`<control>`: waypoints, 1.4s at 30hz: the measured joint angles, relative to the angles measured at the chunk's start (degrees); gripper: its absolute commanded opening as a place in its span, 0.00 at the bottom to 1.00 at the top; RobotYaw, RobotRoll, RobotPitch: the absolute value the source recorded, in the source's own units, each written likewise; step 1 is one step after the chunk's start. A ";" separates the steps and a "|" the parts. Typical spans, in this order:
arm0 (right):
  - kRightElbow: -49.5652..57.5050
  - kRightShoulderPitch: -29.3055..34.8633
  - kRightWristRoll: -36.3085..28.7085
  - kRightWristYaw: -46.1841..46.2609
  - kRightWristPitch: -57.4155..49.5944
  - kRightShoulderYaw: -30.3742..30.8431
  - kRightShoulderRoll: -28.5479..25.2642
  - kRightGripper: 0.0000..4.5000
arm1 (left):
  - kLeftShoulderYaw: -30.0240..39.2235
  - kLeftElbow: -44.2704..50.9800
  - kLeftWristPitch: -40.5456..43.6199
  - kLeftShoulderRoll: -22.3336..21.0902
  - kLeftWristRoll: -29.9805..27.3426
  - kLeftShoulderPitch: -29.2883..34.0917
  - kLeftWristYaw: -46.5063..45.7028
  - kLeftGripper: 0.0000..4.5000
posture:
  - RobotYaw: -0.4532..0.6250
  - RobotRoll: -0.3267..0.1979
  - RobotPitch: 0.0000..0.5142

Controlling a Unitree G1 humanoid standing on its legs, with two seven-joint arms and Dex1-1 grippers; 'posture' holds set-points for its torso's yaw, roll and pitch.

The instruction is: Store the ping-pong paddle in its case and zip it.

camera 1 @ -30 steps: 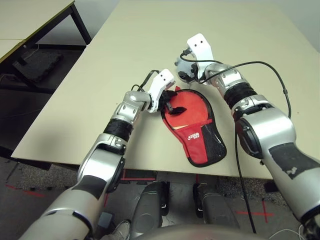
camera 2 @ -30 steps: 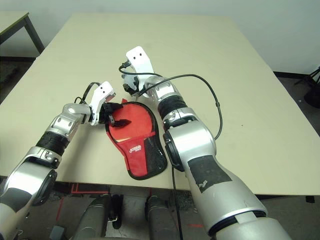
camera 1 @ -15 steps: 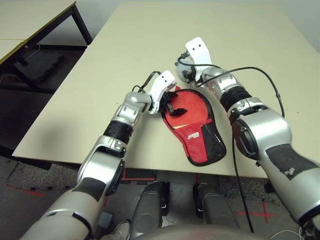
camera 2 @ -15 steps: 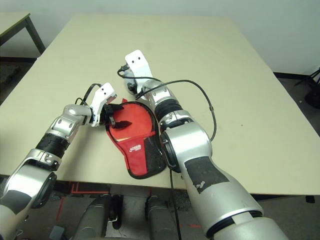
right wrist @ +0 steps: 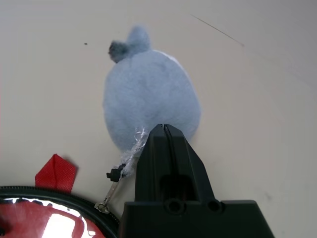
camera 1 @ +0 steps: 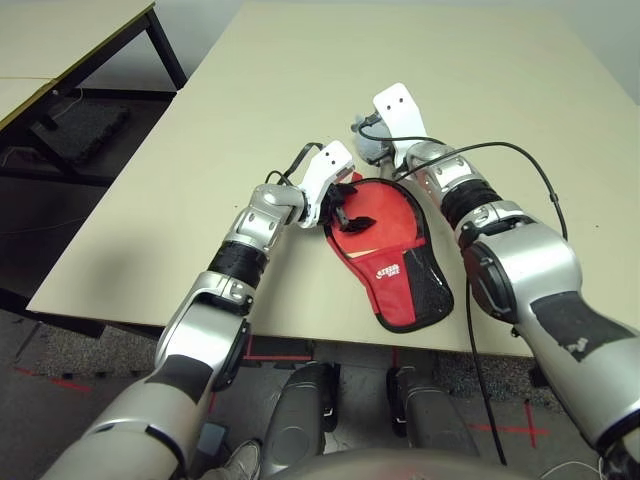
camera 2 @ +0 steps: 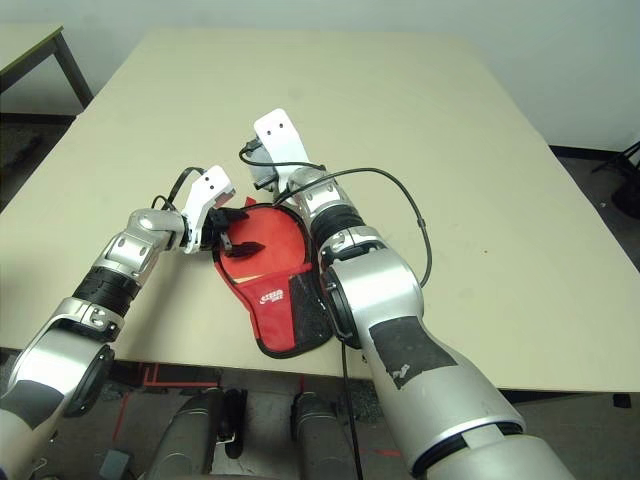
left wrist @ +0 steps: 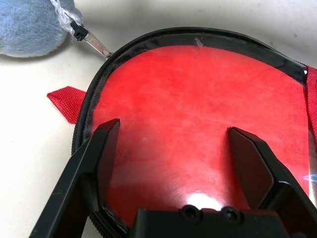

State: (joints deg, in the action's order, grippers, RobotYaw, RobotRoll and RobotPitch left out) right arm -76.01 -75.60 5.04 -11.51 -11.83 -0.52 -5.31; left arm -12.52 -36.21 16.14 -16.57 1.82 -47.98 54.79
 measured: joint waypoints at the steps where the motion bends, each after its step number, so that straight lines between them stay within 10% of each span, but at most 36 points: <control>1: 0.00 -0.01 -0.22 0.00 0.00 -0.54 0.01 0.21 | -0.02 0.00 0.00 0.00 0.01 0.00 0.00 1.00 | 0.49 0.62 0.21; 12: 0.00 -0.01 -0.32 0.74 0.08 -2.93 0.38 0.98 | -0.39 0.21 0.03 -0.05 0.07 0.00 0.04 1.00 | 0.52 0.62 0.20; 42: -1.21 -0.09 3.25 3.30 2.27 -2.96 3.36 0.99 | -1.32 11.61 7.51 -1.65 0.01 1.17 -3.02 1.00 | 0.73 0.62 0.29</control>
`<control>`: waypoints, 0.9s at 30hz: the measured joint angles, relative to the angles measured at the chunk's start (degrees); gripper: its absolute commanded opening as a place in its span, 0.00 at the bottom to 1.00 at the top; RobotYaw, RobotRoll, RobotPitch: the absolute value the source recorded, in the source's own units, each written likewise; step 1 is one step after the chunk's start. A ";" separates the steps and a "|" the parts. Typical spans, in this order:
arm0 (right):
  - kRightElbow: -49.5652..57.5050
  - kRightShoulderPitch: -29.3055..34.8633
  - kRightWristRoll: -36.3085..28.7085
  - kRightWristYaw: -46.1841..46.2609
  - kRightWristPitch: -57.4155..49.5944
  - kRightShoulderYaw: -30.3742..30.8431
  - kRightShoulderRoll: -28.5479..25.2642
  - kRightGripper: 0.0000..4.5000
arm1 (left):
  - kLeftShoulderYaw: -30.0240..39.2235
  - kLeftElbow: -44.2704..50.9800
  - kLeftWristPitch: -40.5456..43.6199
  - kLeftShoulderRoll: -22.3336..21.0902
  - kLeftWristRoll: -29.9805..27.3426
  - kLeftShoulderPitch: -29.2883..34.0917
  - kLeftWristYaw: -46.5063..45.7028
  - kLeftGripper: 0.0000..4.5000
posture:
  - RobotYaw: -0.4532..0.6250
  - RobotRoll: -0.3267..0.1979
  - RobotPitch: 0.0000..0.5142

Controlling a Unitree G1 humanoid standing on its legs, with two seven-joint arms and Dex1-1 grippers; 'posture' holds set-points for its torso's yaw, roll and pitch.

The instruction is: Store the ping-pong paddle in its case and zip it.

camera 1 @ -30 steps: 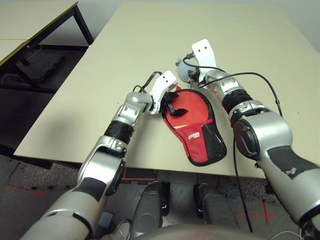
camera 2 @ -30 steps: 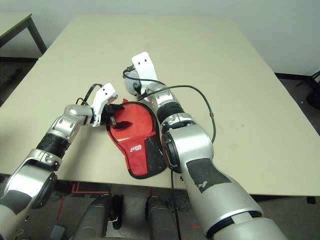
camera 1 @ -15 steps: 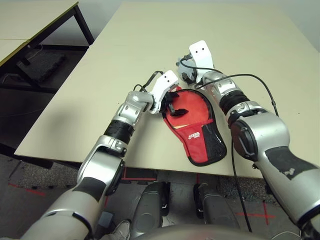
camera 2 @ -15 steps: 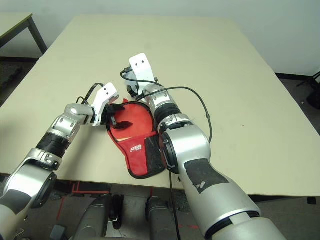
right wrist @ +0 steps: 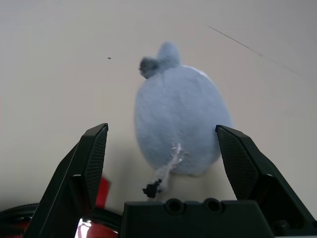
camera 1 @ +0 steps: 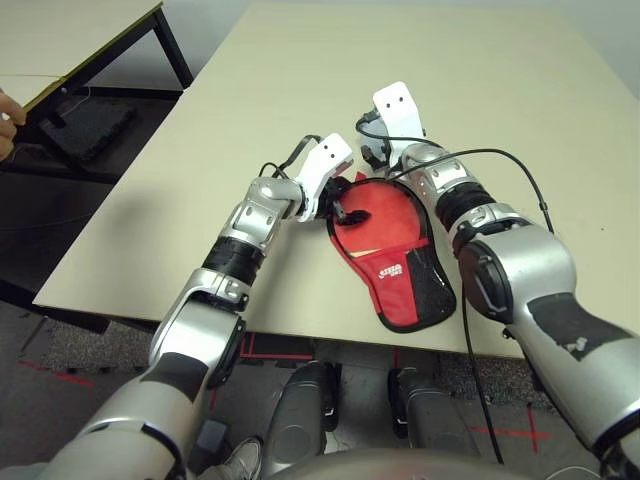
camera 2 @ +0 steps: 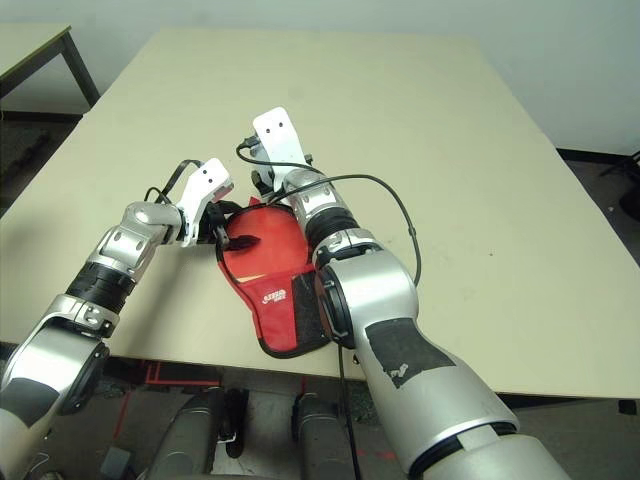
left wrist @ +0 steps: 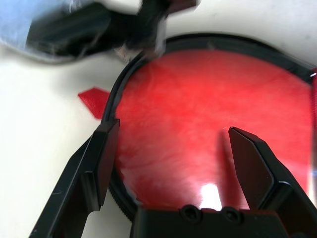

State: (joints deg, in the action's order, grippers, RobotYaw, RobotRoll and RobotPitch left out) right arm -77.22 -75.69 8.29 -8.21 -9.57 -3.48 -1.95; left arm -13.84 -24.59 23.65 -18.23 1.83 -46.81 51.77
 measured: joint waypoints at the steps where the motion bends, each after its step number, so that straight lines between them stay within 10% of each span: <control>1: -0.01 0.00 0.22 0.29 0.07 0.00 0.27 0.99 | -0.02 1.36 0.85 -0.09 -0.04 0.15 0.01 1.00 | 0.74 0.62 0.29; 12: -0.11 0.03 4.64 3.05 1.34 2.37 1.24 0.99 | -0.32 10.48 7.21 -1.22 -0.21 3.76 -0.61 1.00 | 0.82 0.62 0.31; 20: -0.12 0.02 7.52 6.35 2.12 4.36 0.53 0.53 | -0.55 13.39 9.19 -1.83 -0.37 4.69 -0.79 1.00 | 0.82 0.62 0.37; 27: -0.12 0.02 6.93 6.37 2.17 2.80 -0.71 0.90 | -0.66 16.38 11.28 -2.91 -1.77 5.65 -0.63 1.00 | 0.75 0.62 0.51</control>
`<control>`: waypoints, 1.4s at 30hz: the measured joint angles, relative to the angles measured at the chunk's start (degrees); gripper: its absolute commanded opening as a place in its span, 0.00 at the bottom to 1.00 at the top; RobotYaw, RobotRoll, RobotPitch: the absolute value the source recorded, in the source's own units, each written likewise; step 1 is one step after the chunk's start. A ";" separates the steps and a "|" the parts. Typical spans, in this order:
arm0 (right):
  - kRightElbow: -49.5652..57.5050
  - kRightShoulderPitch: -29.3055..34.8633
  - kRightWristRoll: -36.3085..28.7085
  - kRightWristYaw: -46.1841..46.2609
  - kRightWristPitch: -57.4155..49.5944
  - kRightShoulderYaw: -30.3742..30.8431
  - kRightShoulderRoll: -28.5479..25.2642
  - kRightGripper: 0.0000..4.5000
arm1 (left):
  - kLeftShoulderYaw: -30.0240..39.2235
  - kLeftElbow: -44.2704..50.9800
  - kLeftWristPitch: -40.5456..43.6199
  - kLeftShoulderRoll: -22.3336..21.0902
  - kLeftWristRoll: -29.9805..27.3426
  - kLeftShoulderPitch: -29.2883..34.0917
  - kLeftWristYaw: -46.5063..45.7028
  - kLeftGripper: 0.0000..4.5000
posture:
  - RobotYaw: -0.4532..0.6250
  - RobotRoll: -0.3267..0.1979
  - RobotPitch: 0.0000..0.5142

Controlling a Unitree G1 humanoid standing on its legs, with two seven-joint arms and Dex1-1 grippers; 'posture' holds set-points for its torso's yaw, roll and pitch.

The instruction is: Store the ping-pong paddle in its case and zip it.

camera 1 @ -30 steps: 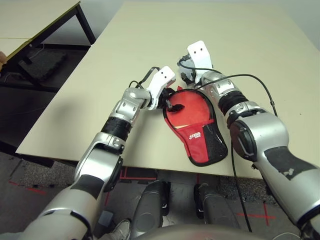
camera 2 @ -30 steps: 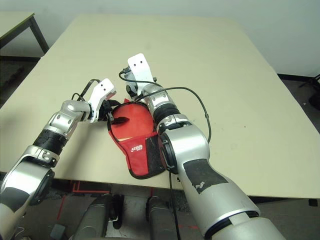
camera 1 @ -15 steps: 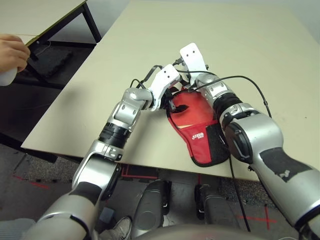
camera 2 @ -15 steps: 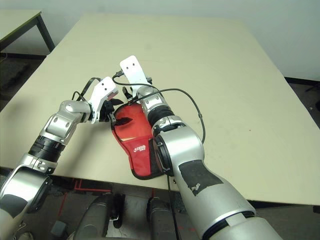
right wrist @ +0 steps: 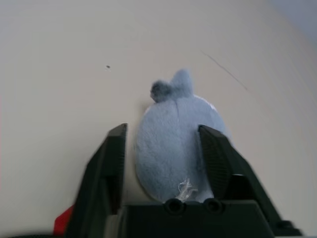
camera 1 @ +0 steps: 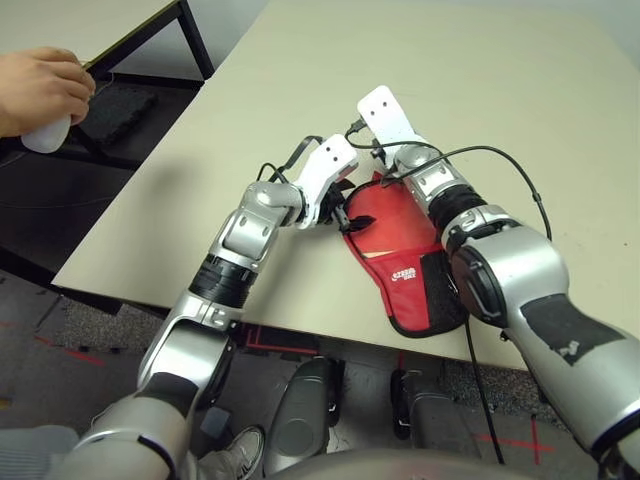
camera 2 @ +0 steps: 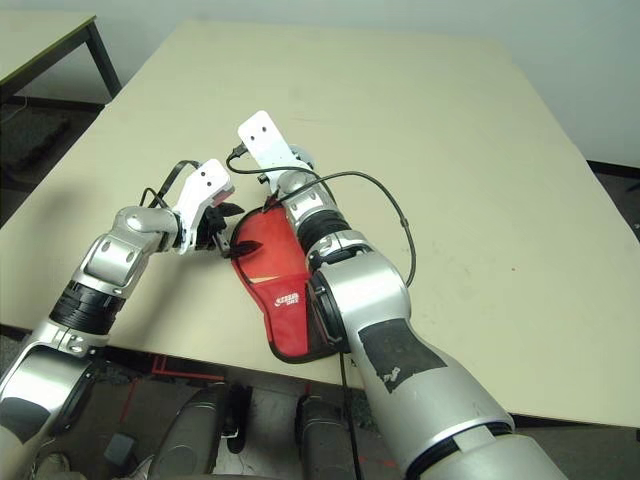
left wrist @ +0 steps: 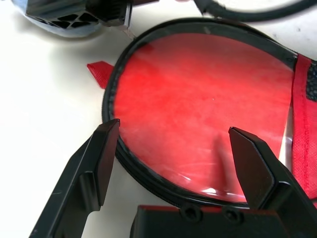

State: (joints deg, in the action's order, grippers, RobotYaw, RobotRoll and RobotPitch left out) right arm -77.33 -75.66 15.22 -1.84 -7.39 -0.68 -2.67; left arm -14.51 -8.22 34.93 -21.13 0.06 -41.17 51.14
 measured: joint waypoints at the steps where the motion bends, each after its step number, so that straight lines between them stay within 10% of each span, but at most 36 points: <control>1: 0.00 0.00 -0.17 0.00 0.14 -0.37 -0.34 0.98 | -0.04 0.06 0.14 -0.09 -0.18 0.03 0.00 1.00 | 0.74 0.62 0.52; 14: 0.02 -0.42 0.14 -1.14 0.93 -0.23 -3.08 0.99 | -0.49 4.16 1.84 0.33 -2.26 1.14 -0.48 1.00 | 0.74 0.62 0.63; 29: 0.13 -1.03 0.17 2.09 1.71 -0.94 -5.68 0.15 | -1.54 2.60 0.01 1.50 -2.74 0.23 -1.67 1.00 | 0.66 0.62 0.53; 42: 0.22 0.80 -3.42 3.82 3.01 -4.19 -7.78 0.12 | -3.46 -22.82 -14.73 11.23 1.04 -11.45 -5.96 1.00 | 0.58 0.62 0.41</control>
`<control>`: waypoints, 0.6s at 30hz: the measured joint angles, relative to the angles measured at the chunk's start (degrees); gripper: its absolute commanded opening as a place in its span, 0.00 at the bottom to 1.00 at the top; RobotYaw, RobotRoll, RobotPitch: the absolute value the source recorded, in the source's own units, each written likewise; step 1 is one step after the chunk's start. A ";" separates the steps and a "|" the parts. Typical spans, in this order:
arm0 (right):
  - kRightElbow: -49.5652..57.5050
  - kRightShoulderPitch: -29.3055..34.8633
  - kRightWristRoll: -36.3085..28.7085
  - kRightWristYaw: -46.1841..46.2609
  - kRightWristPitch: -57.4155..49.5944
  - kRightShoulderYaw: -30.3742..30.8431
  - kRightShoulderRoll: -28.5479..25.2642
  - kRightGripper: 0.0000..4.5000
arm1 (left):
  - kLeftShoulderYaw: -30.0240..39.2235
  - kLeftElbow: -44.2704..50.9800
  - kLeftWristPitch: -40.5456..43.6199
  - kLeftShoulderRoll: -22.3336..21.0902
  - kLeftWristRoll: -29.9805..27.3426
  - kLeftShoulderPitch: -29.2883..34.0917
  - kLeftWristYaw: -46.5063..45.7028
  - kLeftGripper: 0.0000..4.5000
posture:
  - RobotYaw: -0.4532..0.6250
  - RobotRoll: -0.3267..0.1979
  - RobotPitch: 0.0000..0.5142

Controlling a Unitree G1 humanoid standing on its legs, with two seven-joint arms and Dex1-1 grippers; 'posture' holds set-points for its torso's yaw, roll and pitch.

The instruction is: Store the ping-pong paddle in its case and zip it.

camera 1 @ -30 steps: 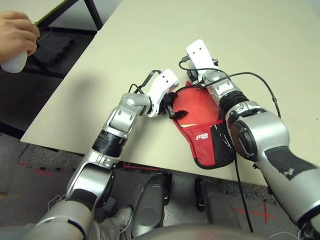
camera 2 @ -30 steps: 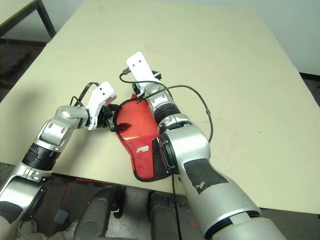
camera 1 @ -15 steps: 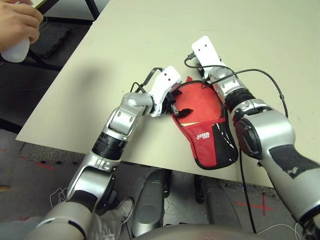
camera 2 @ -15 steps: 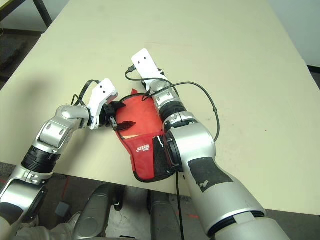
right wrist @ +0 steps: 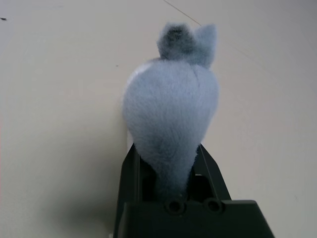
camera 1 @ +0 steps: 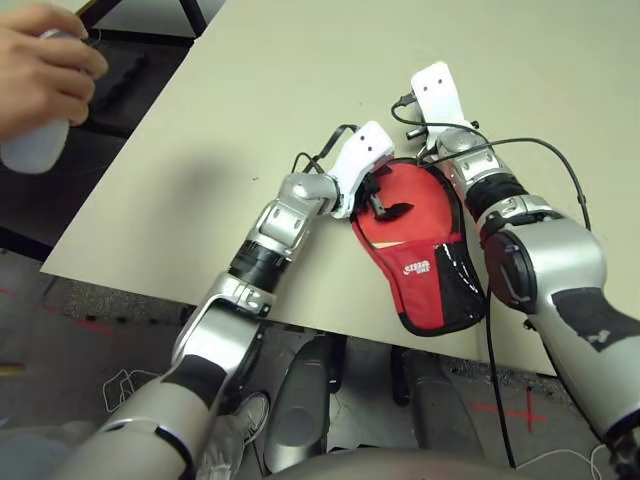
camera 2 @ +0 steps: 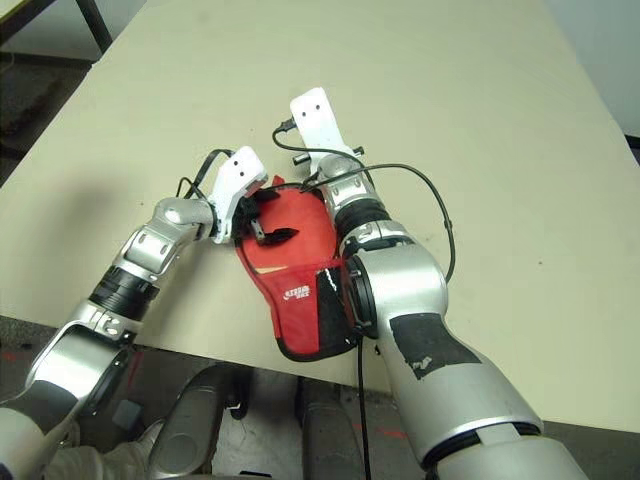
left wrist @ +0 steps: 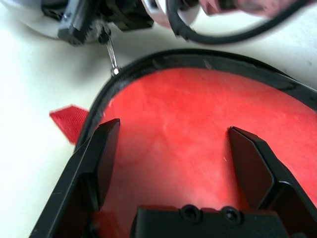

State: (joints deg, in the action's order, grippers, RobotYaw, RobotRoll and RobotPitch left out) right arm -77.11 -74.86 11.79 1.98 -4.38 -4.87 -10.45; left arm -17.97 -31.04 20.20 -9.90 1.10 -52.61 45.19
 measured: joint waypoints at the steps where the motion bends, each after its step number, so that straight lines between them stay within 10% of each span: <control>1: 0.09 0.38 -0.30 0.43 0.41 -0.46 -0.02 0.12 | -0.31 -1.99 -0.87 0.46 0.71 -1.22 -0.38 1.00 | 0.57 0.62 0.41; 18: 0.16 4.16 -4.65 7.34 4.52 -3.80 -0.14 0.11 | -1.17 -8.31 0.59 2.66 3.77 -4.47 -1.69 1.00 | 0.51 0.62 0.41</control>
State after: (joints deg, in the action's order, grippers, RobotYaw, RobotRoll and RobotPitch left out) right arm -76.95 -70.71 7.14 9.31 0.14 -8.67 -10.59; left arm -19.14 -39.34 20.79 -7.24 4.87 -57.09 43.50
